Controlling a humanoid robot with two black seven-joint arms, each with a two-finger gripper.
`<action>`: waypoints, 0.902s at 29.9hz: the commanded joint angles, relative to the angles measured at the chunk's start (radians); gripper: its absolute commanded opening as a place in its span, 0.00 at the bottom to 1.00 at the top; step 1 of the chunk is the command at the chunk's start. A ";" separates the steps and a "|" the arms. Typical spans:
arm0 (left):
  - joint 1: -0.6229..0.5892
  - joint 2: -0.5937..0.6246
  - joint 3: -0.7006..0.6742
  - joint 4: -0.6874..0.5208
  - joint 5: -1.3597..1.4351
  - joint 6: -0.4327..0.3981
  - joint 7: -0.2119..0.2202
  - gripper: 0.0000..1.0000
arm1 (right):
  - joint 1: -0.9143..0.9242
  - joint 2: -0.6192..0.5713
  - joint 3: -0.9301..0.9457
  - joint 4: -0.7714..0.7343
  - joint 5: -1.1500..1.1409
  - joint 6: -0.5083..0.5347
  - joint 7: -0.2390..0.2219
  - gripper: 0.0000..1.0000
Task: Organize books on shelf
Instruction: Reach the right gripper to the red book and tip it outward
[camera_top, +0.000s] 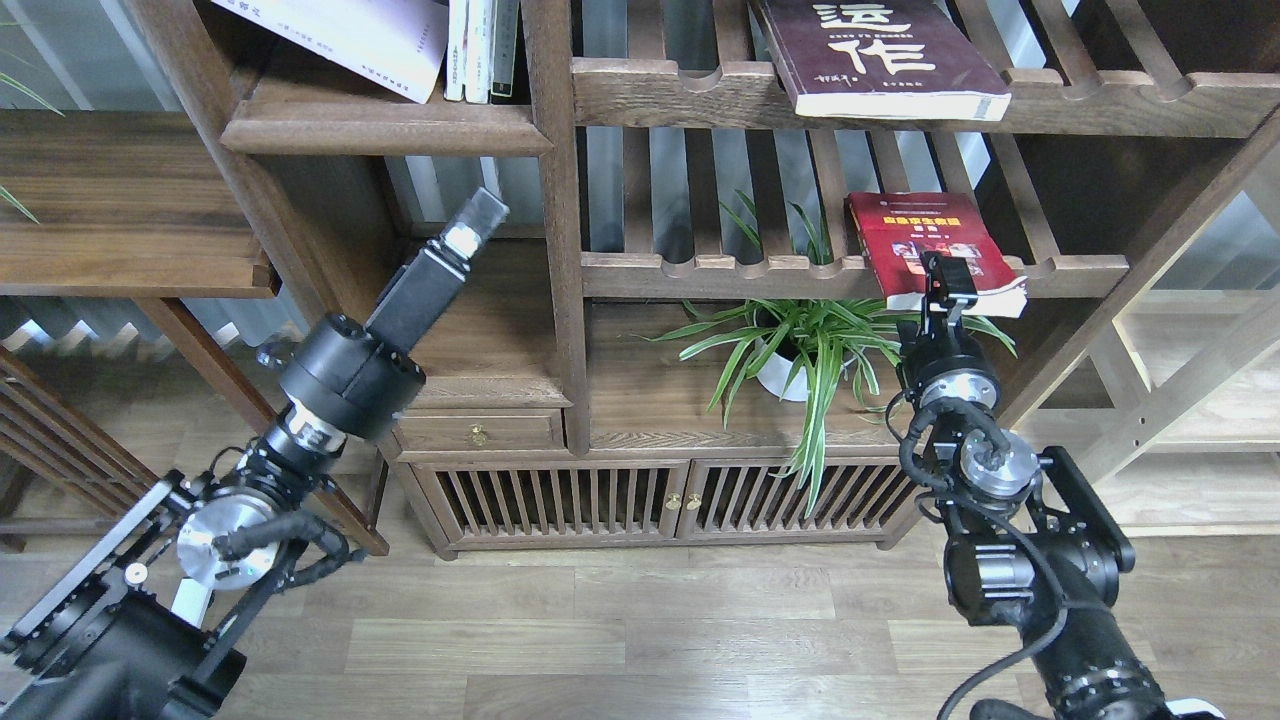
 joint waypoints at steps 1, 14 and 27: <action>0.039 0.004 0.025 -0.002 0.004 0.000 0.017 0.99 | 0.021 -0.020 0.001 -0.028 -0.001 -0.002 -0.002 0.93; 0.117 -0.002 0.037 -0.024 0.021 0.000 0.025 0.99 | 0.033 -0.048 0.042 -0.064 0.010 0.018 -0.002 0.54; 0.123 0.005 0.034 -0.022 0.022 0.000 0.026 0.99 | 0.027 -0.037 0.022 -0.065 0.015 0.036 0.000 0.05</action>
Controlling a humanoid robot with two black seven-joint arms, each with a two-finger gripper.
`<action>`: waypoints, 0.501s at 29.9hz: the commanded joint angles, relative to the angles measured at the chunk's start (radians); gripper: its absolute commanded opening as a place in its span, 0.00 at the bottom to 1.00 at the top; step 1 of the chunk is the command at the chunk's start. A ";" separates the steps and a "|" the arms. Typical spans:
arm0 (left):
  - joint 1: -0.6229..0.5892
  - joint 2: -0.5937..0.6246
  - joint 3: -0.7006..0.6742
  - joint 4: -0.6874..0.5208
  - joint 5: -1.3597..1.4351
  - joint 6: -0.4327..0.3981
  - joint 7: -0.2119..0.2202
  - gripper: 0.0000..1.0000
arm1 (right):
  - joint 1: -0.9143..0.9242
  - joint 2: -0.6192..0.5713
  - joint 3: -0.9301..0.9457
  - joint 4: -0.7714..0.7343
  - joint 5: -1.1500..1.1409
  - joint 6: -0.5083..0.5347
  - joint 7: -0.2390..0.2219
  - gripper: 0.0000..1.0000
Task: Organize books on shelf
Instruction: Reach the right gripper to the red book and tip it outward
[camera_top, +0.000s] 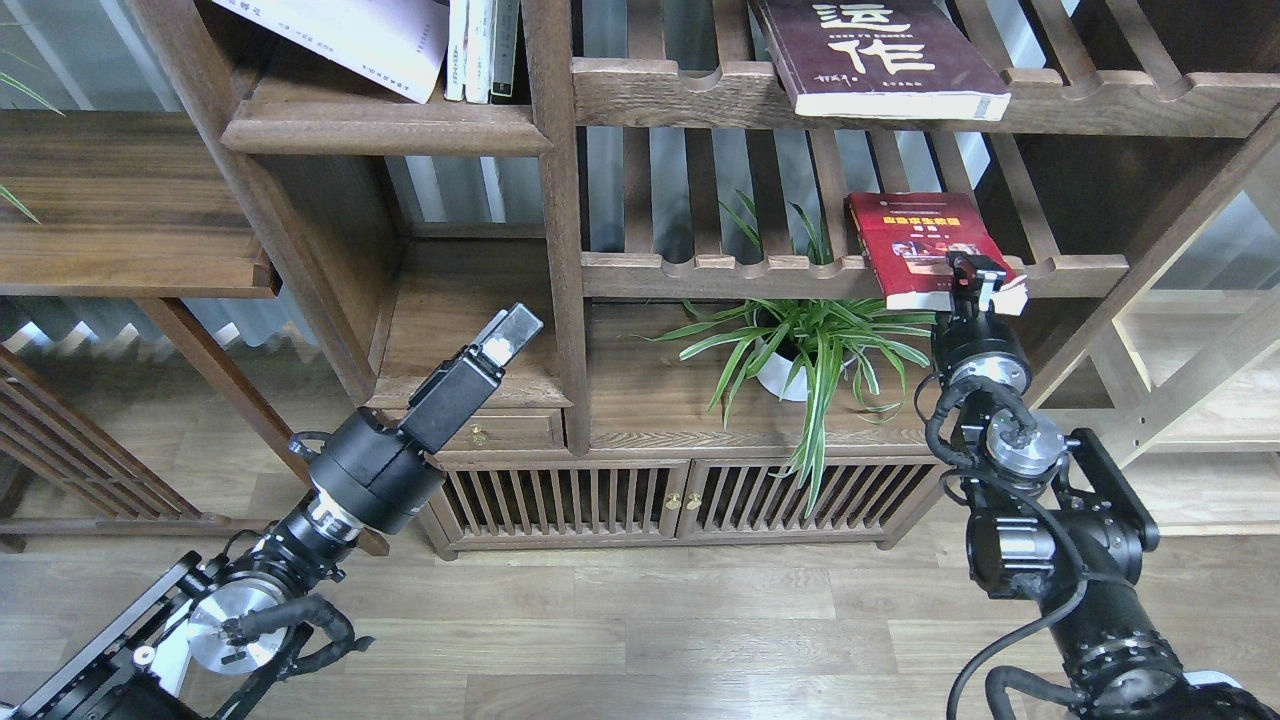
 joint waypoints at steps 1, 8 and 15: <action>0.003 0.002 -0.003 0.002 0.001 0.000 0.000 0.99 | -0.007 0.002 0.003 -0.001 0.004 0.032 0.000 0.04; 0.003 0.002 -0.022 0.048 -0.006 0.000 0.000 0.99 | -0.042 0.013 0.005 0.012 0.043 0.136 -0.001 0.04; -0.006 -0.004 -0.019 0.097 -0.055 0.000 -0.002 0.99 | -0.196 0.004 -0.009 0.097 0.106 0.367 -0.014 0.04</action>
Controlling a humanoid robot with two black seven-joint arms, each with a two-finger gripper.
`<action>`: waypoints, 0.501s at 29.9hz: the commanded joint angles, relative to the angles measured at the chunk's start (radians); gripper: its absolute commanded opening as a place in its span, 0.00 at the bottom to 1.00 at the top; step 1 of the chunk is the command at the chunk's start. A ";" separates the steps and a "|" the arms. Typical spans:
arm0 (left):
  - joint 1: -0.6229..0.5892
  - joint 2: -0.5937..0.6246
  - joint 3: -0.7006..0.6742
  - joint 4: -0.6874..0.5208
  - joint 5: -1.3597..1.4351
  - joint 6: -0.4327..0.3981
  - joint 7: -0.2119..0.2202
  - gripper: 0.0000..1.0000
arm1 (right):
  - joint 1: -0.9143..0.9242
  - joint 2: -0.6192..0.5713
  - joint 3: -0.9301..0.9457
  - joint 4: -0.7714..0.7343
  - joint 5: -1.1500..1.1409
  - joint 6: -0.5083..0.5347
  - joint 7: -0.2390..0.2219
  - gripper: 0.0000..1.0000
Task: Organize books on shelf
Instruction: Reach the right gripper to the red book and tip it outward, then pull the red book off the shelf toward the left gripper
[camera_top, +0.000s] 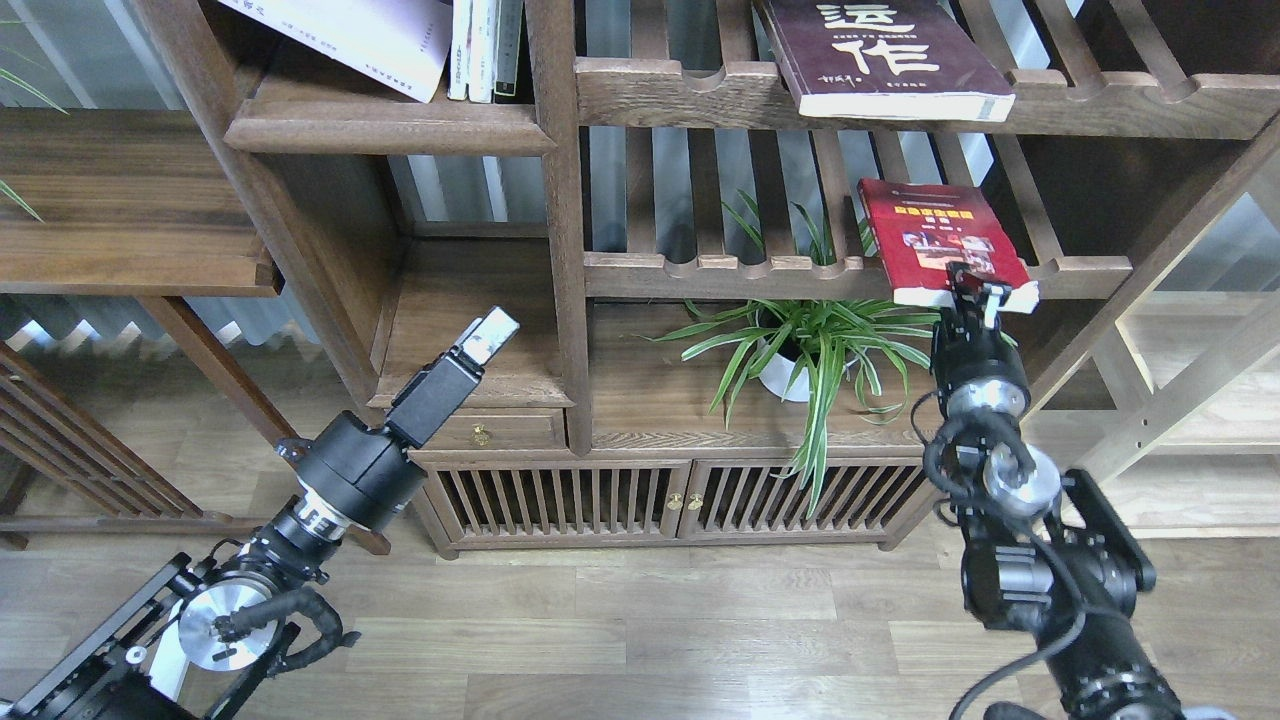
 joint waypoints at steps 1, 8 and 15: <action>-0.001 0.000 0.015 0.004 -0.039 0.000 -0.001 0.99 | -0.089 -0.005 -0.006 0.049 0.016 0.120 -0.006 0.04; 0.004 0.012 0.026 0.006 -0.125 0.000 0.003 0.98 | -0.232 -0.004 -0.058 0.168 0.016 0.244 -0.006 0.03; -0.004 0.066 0.061 0.014 -0.221 0.000 0.065 0.98 | -0.324 -0.010 -0.188 0.232 0.016 0.244 -0.006 0.03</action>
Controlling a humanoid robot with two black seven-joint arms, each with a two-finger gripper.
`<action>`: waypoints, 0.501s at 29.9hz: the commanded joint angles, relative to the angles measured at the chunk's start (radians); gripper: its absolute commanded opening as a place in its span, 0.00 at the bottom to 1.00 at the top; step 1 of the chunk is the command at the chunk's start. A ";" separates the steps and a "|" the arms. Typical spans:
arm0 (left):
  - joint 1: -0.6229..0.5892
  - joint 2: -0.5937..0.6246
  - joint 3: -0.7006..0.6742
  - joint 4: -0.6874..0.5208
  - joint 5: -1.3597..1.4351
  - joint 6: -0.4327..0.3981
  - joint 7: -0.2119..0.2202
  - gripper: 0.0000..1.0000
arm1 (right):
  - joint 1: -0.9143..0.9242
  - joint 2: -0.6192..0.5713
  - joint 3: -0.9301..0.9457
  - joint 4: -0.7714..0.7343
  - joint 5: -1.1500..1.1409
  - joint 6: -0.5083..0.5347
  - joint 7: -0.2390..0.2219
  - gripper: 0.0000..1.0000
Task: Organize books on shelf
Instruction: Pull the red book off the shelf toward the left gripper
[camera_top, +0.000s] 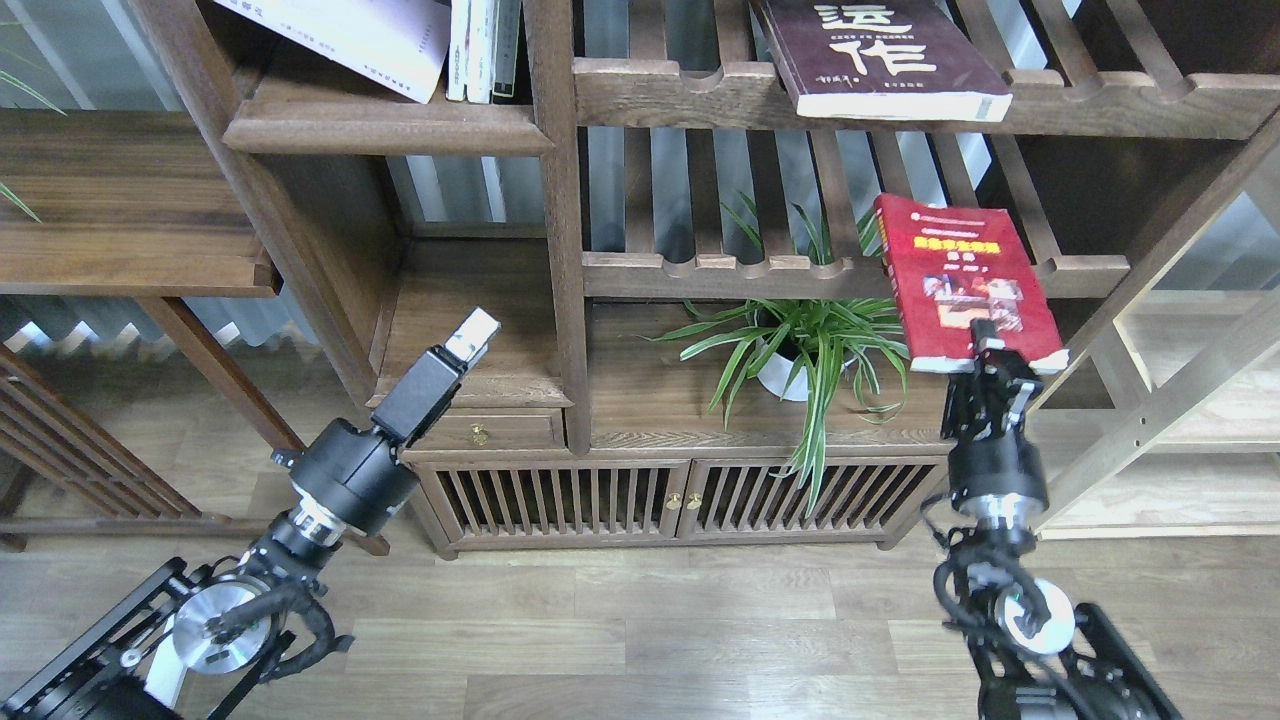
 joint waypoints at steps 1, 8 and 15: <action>-0.005 0.017 0.019 0.000 -0.083 0.000 0.057 0.98 | -0.040 -0.004 -0.072 0.037 0.000 0.000 0.000 0.03; -0.007 0.068 0.084 0.008 -0.248 0.000 0.223 0.96 | -0.048 -0.005 -0.147 0.078 -0.002 0.000 0.000 0.03; -0.016 0.091 0.116 0.031 -0.327 0.000 0.228 0.95 | -0.055 0.000 -0.277 0.135 -0.003 0.000 0.002 0.03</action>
